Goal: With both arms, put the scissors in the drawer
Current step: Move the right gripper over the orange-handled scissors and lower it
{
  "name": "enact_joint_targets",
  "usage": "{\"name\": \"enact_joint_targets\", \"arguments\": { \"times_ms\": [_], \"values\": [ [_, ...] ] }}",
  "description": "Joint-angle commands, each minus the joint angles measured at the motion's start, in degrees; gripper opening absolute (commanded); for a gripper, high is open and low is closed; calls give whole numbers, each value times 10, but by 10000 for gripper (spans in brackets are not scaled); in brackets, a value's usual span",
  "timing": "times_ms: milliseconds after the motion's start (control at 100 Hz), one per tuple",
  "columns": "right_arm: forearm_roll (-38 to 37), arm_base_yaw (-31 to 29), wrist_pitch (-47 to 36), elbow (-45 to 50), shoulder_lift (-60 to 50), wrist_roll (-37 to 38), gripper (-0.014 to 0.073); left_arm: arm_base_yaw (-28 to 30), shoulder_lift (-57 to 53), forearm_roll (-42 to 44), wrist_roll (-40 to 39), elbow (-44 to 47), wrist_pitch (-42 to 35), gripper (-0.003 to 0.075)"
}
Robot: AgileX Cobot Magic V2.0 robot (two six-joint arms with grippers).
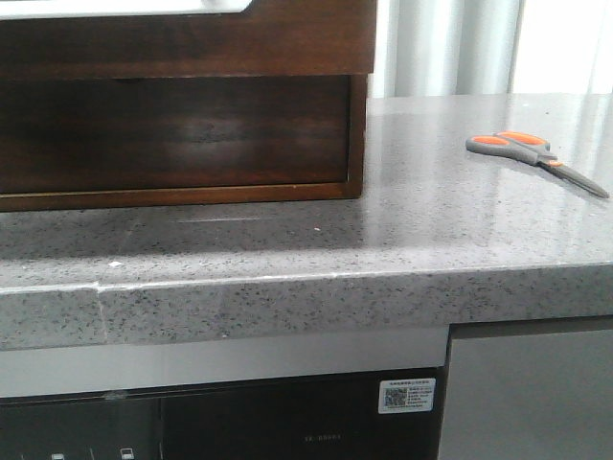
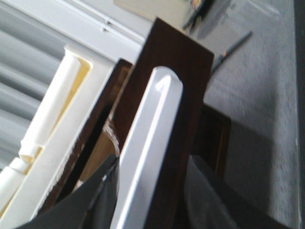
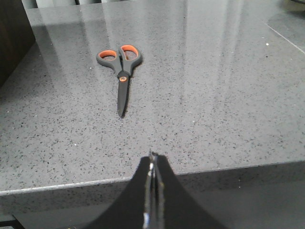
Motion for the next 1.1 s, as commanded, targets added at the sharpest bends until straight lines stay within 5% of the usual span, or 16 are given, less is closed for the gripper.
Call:
{"name": "enact_joint_targets", "arguments": {
  "times_ms": [0, 280, 690, 1089],
  "values": [
    [-5, -1, -38, -29, 9, -4, -66, 1, 1, -85, -13, -15, -54, 304],
    [-5, 3, -18, -110, 91, -4, -32, 1, -20, -240, -13, -16, -66, 304],
    [-6, 80, 22, -292, 368, -4, 313, 1, -107, -360, -13, -20, 64, 304],
    [-7, 84, 190, -535, 639, -4, 333, 1, -149, -360, -13, -21, 114, 303]
  ]
}}
